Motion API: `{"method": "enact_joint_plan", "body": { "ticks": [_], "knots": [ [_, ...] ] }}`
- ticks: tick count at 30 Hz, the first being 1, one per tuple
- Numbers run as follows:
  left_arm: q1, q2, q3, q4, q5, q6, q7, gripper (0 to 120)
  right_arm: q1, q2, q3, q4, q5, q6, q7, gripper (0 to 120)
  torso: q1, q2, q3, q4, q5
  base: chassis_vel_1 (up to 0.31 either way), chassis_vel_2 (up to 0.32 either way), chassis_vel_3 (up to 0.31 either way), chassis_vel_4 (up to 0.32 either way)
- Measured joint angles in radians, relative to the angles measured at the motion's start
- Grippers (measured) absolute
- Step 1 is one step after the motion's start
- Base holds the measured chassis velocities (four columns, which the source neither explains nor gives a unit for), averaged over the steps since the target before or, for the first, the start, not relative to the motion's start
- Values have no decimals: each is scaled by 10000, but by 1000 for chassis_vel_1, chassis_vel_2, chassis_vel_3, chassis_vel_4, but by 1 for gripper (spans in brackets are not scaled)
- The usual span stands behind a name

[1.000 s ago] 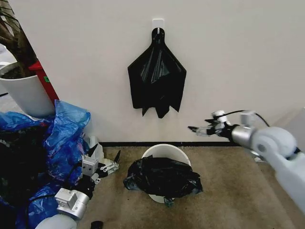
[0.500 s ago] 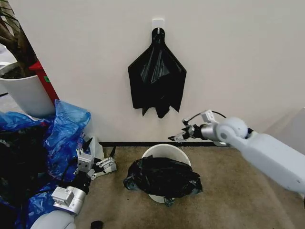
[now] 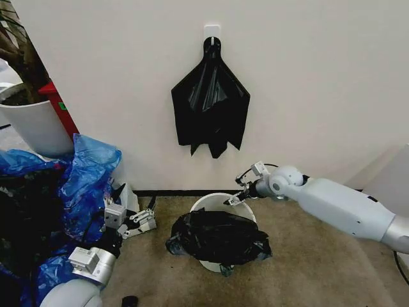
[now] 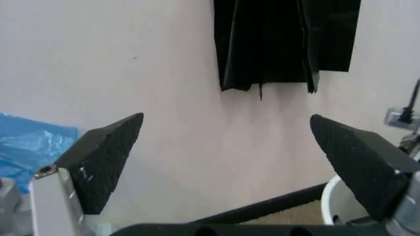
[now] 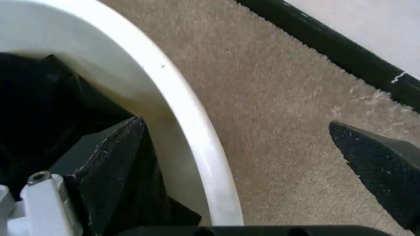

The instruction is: Place the garbage bag over the trash bin.

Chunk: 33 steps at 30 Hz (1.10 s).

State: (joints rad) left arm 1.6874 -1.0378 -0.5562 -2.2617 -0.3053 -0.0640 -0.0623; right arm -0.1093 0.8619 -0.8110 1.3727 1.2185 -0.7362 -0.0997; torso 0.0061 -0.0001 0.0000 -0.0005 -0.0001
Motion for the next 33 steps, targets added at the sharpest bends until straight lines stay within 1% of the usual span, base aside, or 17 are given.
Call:
{"method": "enact_joint_plan", "body": {
  "ticks": [4,12,13,16,17,19,20,23,25,26,28,29,31,32,33],
  "knots": [
    [-22,-74,56,6,32,-3,13,100,269,434,-431,-422,420,3,227,100,0,0,0,5,-1,0,0,0,0],
    [-24,-117,77,-56,11,-9,15,100,386,623,-760,-550,738,20,382,100,-1,2,-3,0,-3,0,0,0,0],
    [-26,-117,81,-80,-17,-5,13,100,397,621,-840,-545,755,22,401,98,-1,2,-3,0,-2,0,0,0,0],
    [-39,-103,99,-121,-33,17,9,100,432,581,-976,-508,692,24,386,87,-1,2,-3,1,-1,0,0,0,0],
    [-40,-101,102,-126,-33,20,9,100,438,575,-990,-502,684,24,383,86,-1,2,-3,1,0,0,0,0,0],
    [-57,-102,157,-172,-32,56,3,100,482,517,-1078,-395,629,24,383,72,-1,2,-3,1,-1,0,0,0,0],
    [-57,-102,157,-172,-32,56,3,100,482,517,-1078,-395,629,24,383,72,-1,2,-3,1,-1,0,0,0,0],
    [-60,-127,247,-201,14,70,-3,100,531,493,-1107,-376,627,24,468,62,-1,2,-2,4,0,0,0,0,0],
    [-40,-161,299,-210,62,70,-11,100,534,425,-1084,-337,652,24,538,52,-1,2,-1,3,1,0,0,0,0],
    [-40,-161,299,-210,62,70,-11,100,534,425,-1084,-337,652,24,538,52,-1,2,-1,3,1,0,0,0,0],
    [-27,-211,354,-211,115,70,-13,100,501,353,-1040,-250,675,24,608,41,-1,2,-1,1,0,0,0,0,0],
    [-25,-228,375,-211,131,70,-14,100,485,332,-1022,-224,679,24,625,40,-1,2,-1,1,1,0,0,0,0],
    [-18,-256,422,-211,167,61,-16,100,458,292,-977,-153,708,23,675,30,-1,2,-1,1,1,0,0,0,0],
    [-14,-261,430,-212,172,61,-15,100,451,287,-962,-136,719,22,688,29,-1,2,0,1,1,0,0,0,0],
    [2,-280,441,-226,186,53,-15,100,377,276,-848,-73,812,17,819,22,-1,2,0,1,1,0,0,0,0]
  ]
}}
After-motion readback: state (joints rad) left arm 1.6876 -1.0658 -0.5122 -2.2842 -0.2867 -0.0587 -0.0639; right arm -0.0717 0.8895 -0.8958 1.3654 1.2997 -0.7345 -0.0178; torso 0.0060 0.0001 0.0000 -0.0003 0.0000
